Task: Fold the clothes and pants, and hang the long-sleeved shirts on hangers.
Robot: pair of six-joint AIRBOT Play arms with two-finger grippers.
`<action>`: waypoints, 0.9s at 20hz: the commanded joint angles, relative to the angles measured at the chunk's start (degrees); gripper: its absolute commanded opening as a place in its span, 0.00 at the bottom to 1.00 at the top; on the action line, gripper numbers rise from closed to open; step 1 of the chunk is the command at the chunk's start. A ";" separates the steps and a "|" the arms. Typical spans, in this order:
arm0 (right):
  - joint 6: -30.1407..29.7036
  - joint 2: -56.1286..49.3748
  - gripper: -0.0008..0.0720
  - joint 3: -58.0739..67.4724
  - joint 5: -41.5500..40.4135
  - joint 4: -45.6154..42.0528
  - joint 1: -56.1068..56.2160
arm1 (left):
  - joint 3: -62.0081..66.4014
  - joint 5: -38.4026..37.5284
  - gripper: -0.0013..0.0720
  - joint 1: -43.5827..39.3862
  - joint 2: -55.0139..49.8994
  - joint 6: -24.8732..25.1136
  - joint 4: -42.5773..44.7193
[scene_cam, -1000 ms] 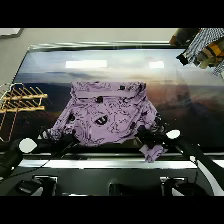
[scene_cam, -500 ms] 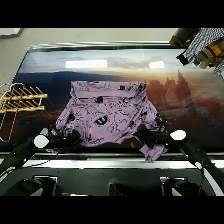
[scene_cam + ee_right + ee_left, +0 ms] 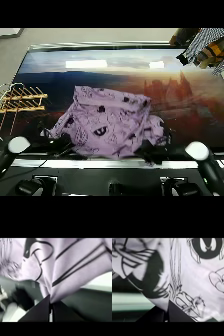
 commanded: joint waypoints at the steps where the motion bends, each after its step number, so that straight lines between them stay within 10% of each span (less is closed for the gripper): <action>1: 21.42 14.99 0.06 1.97 11.85 -7.96 0.02 | 3.69 -12.09 0.05 0.37 7.10 -0.55 -1.36; 5: 31.17 12.26 0.06 2.36 -6.54 -12.11 0.02 | 10.36 -4.09 0.05 0.39 -2.54 -0.11 -2.29; 13: 31.74 -18.71 0.07 2.36 -38.99 -6.75 0.02 | 33.86 -1.25 0.05 0.39 -45.70 8.00 -2.54; 17: 21.16 -25.33 0.23 2.49 -41.53 -5.20 0.02 | 42.66 -1.11 0.09 0.48 -55.21 9.05 -2.12; 18: 15.82 -24.55 0.32 3.08 -40.22 -5.62 0.02 | 43.76 -1.03 0.29 0.74 -55.06 9.05 -0.76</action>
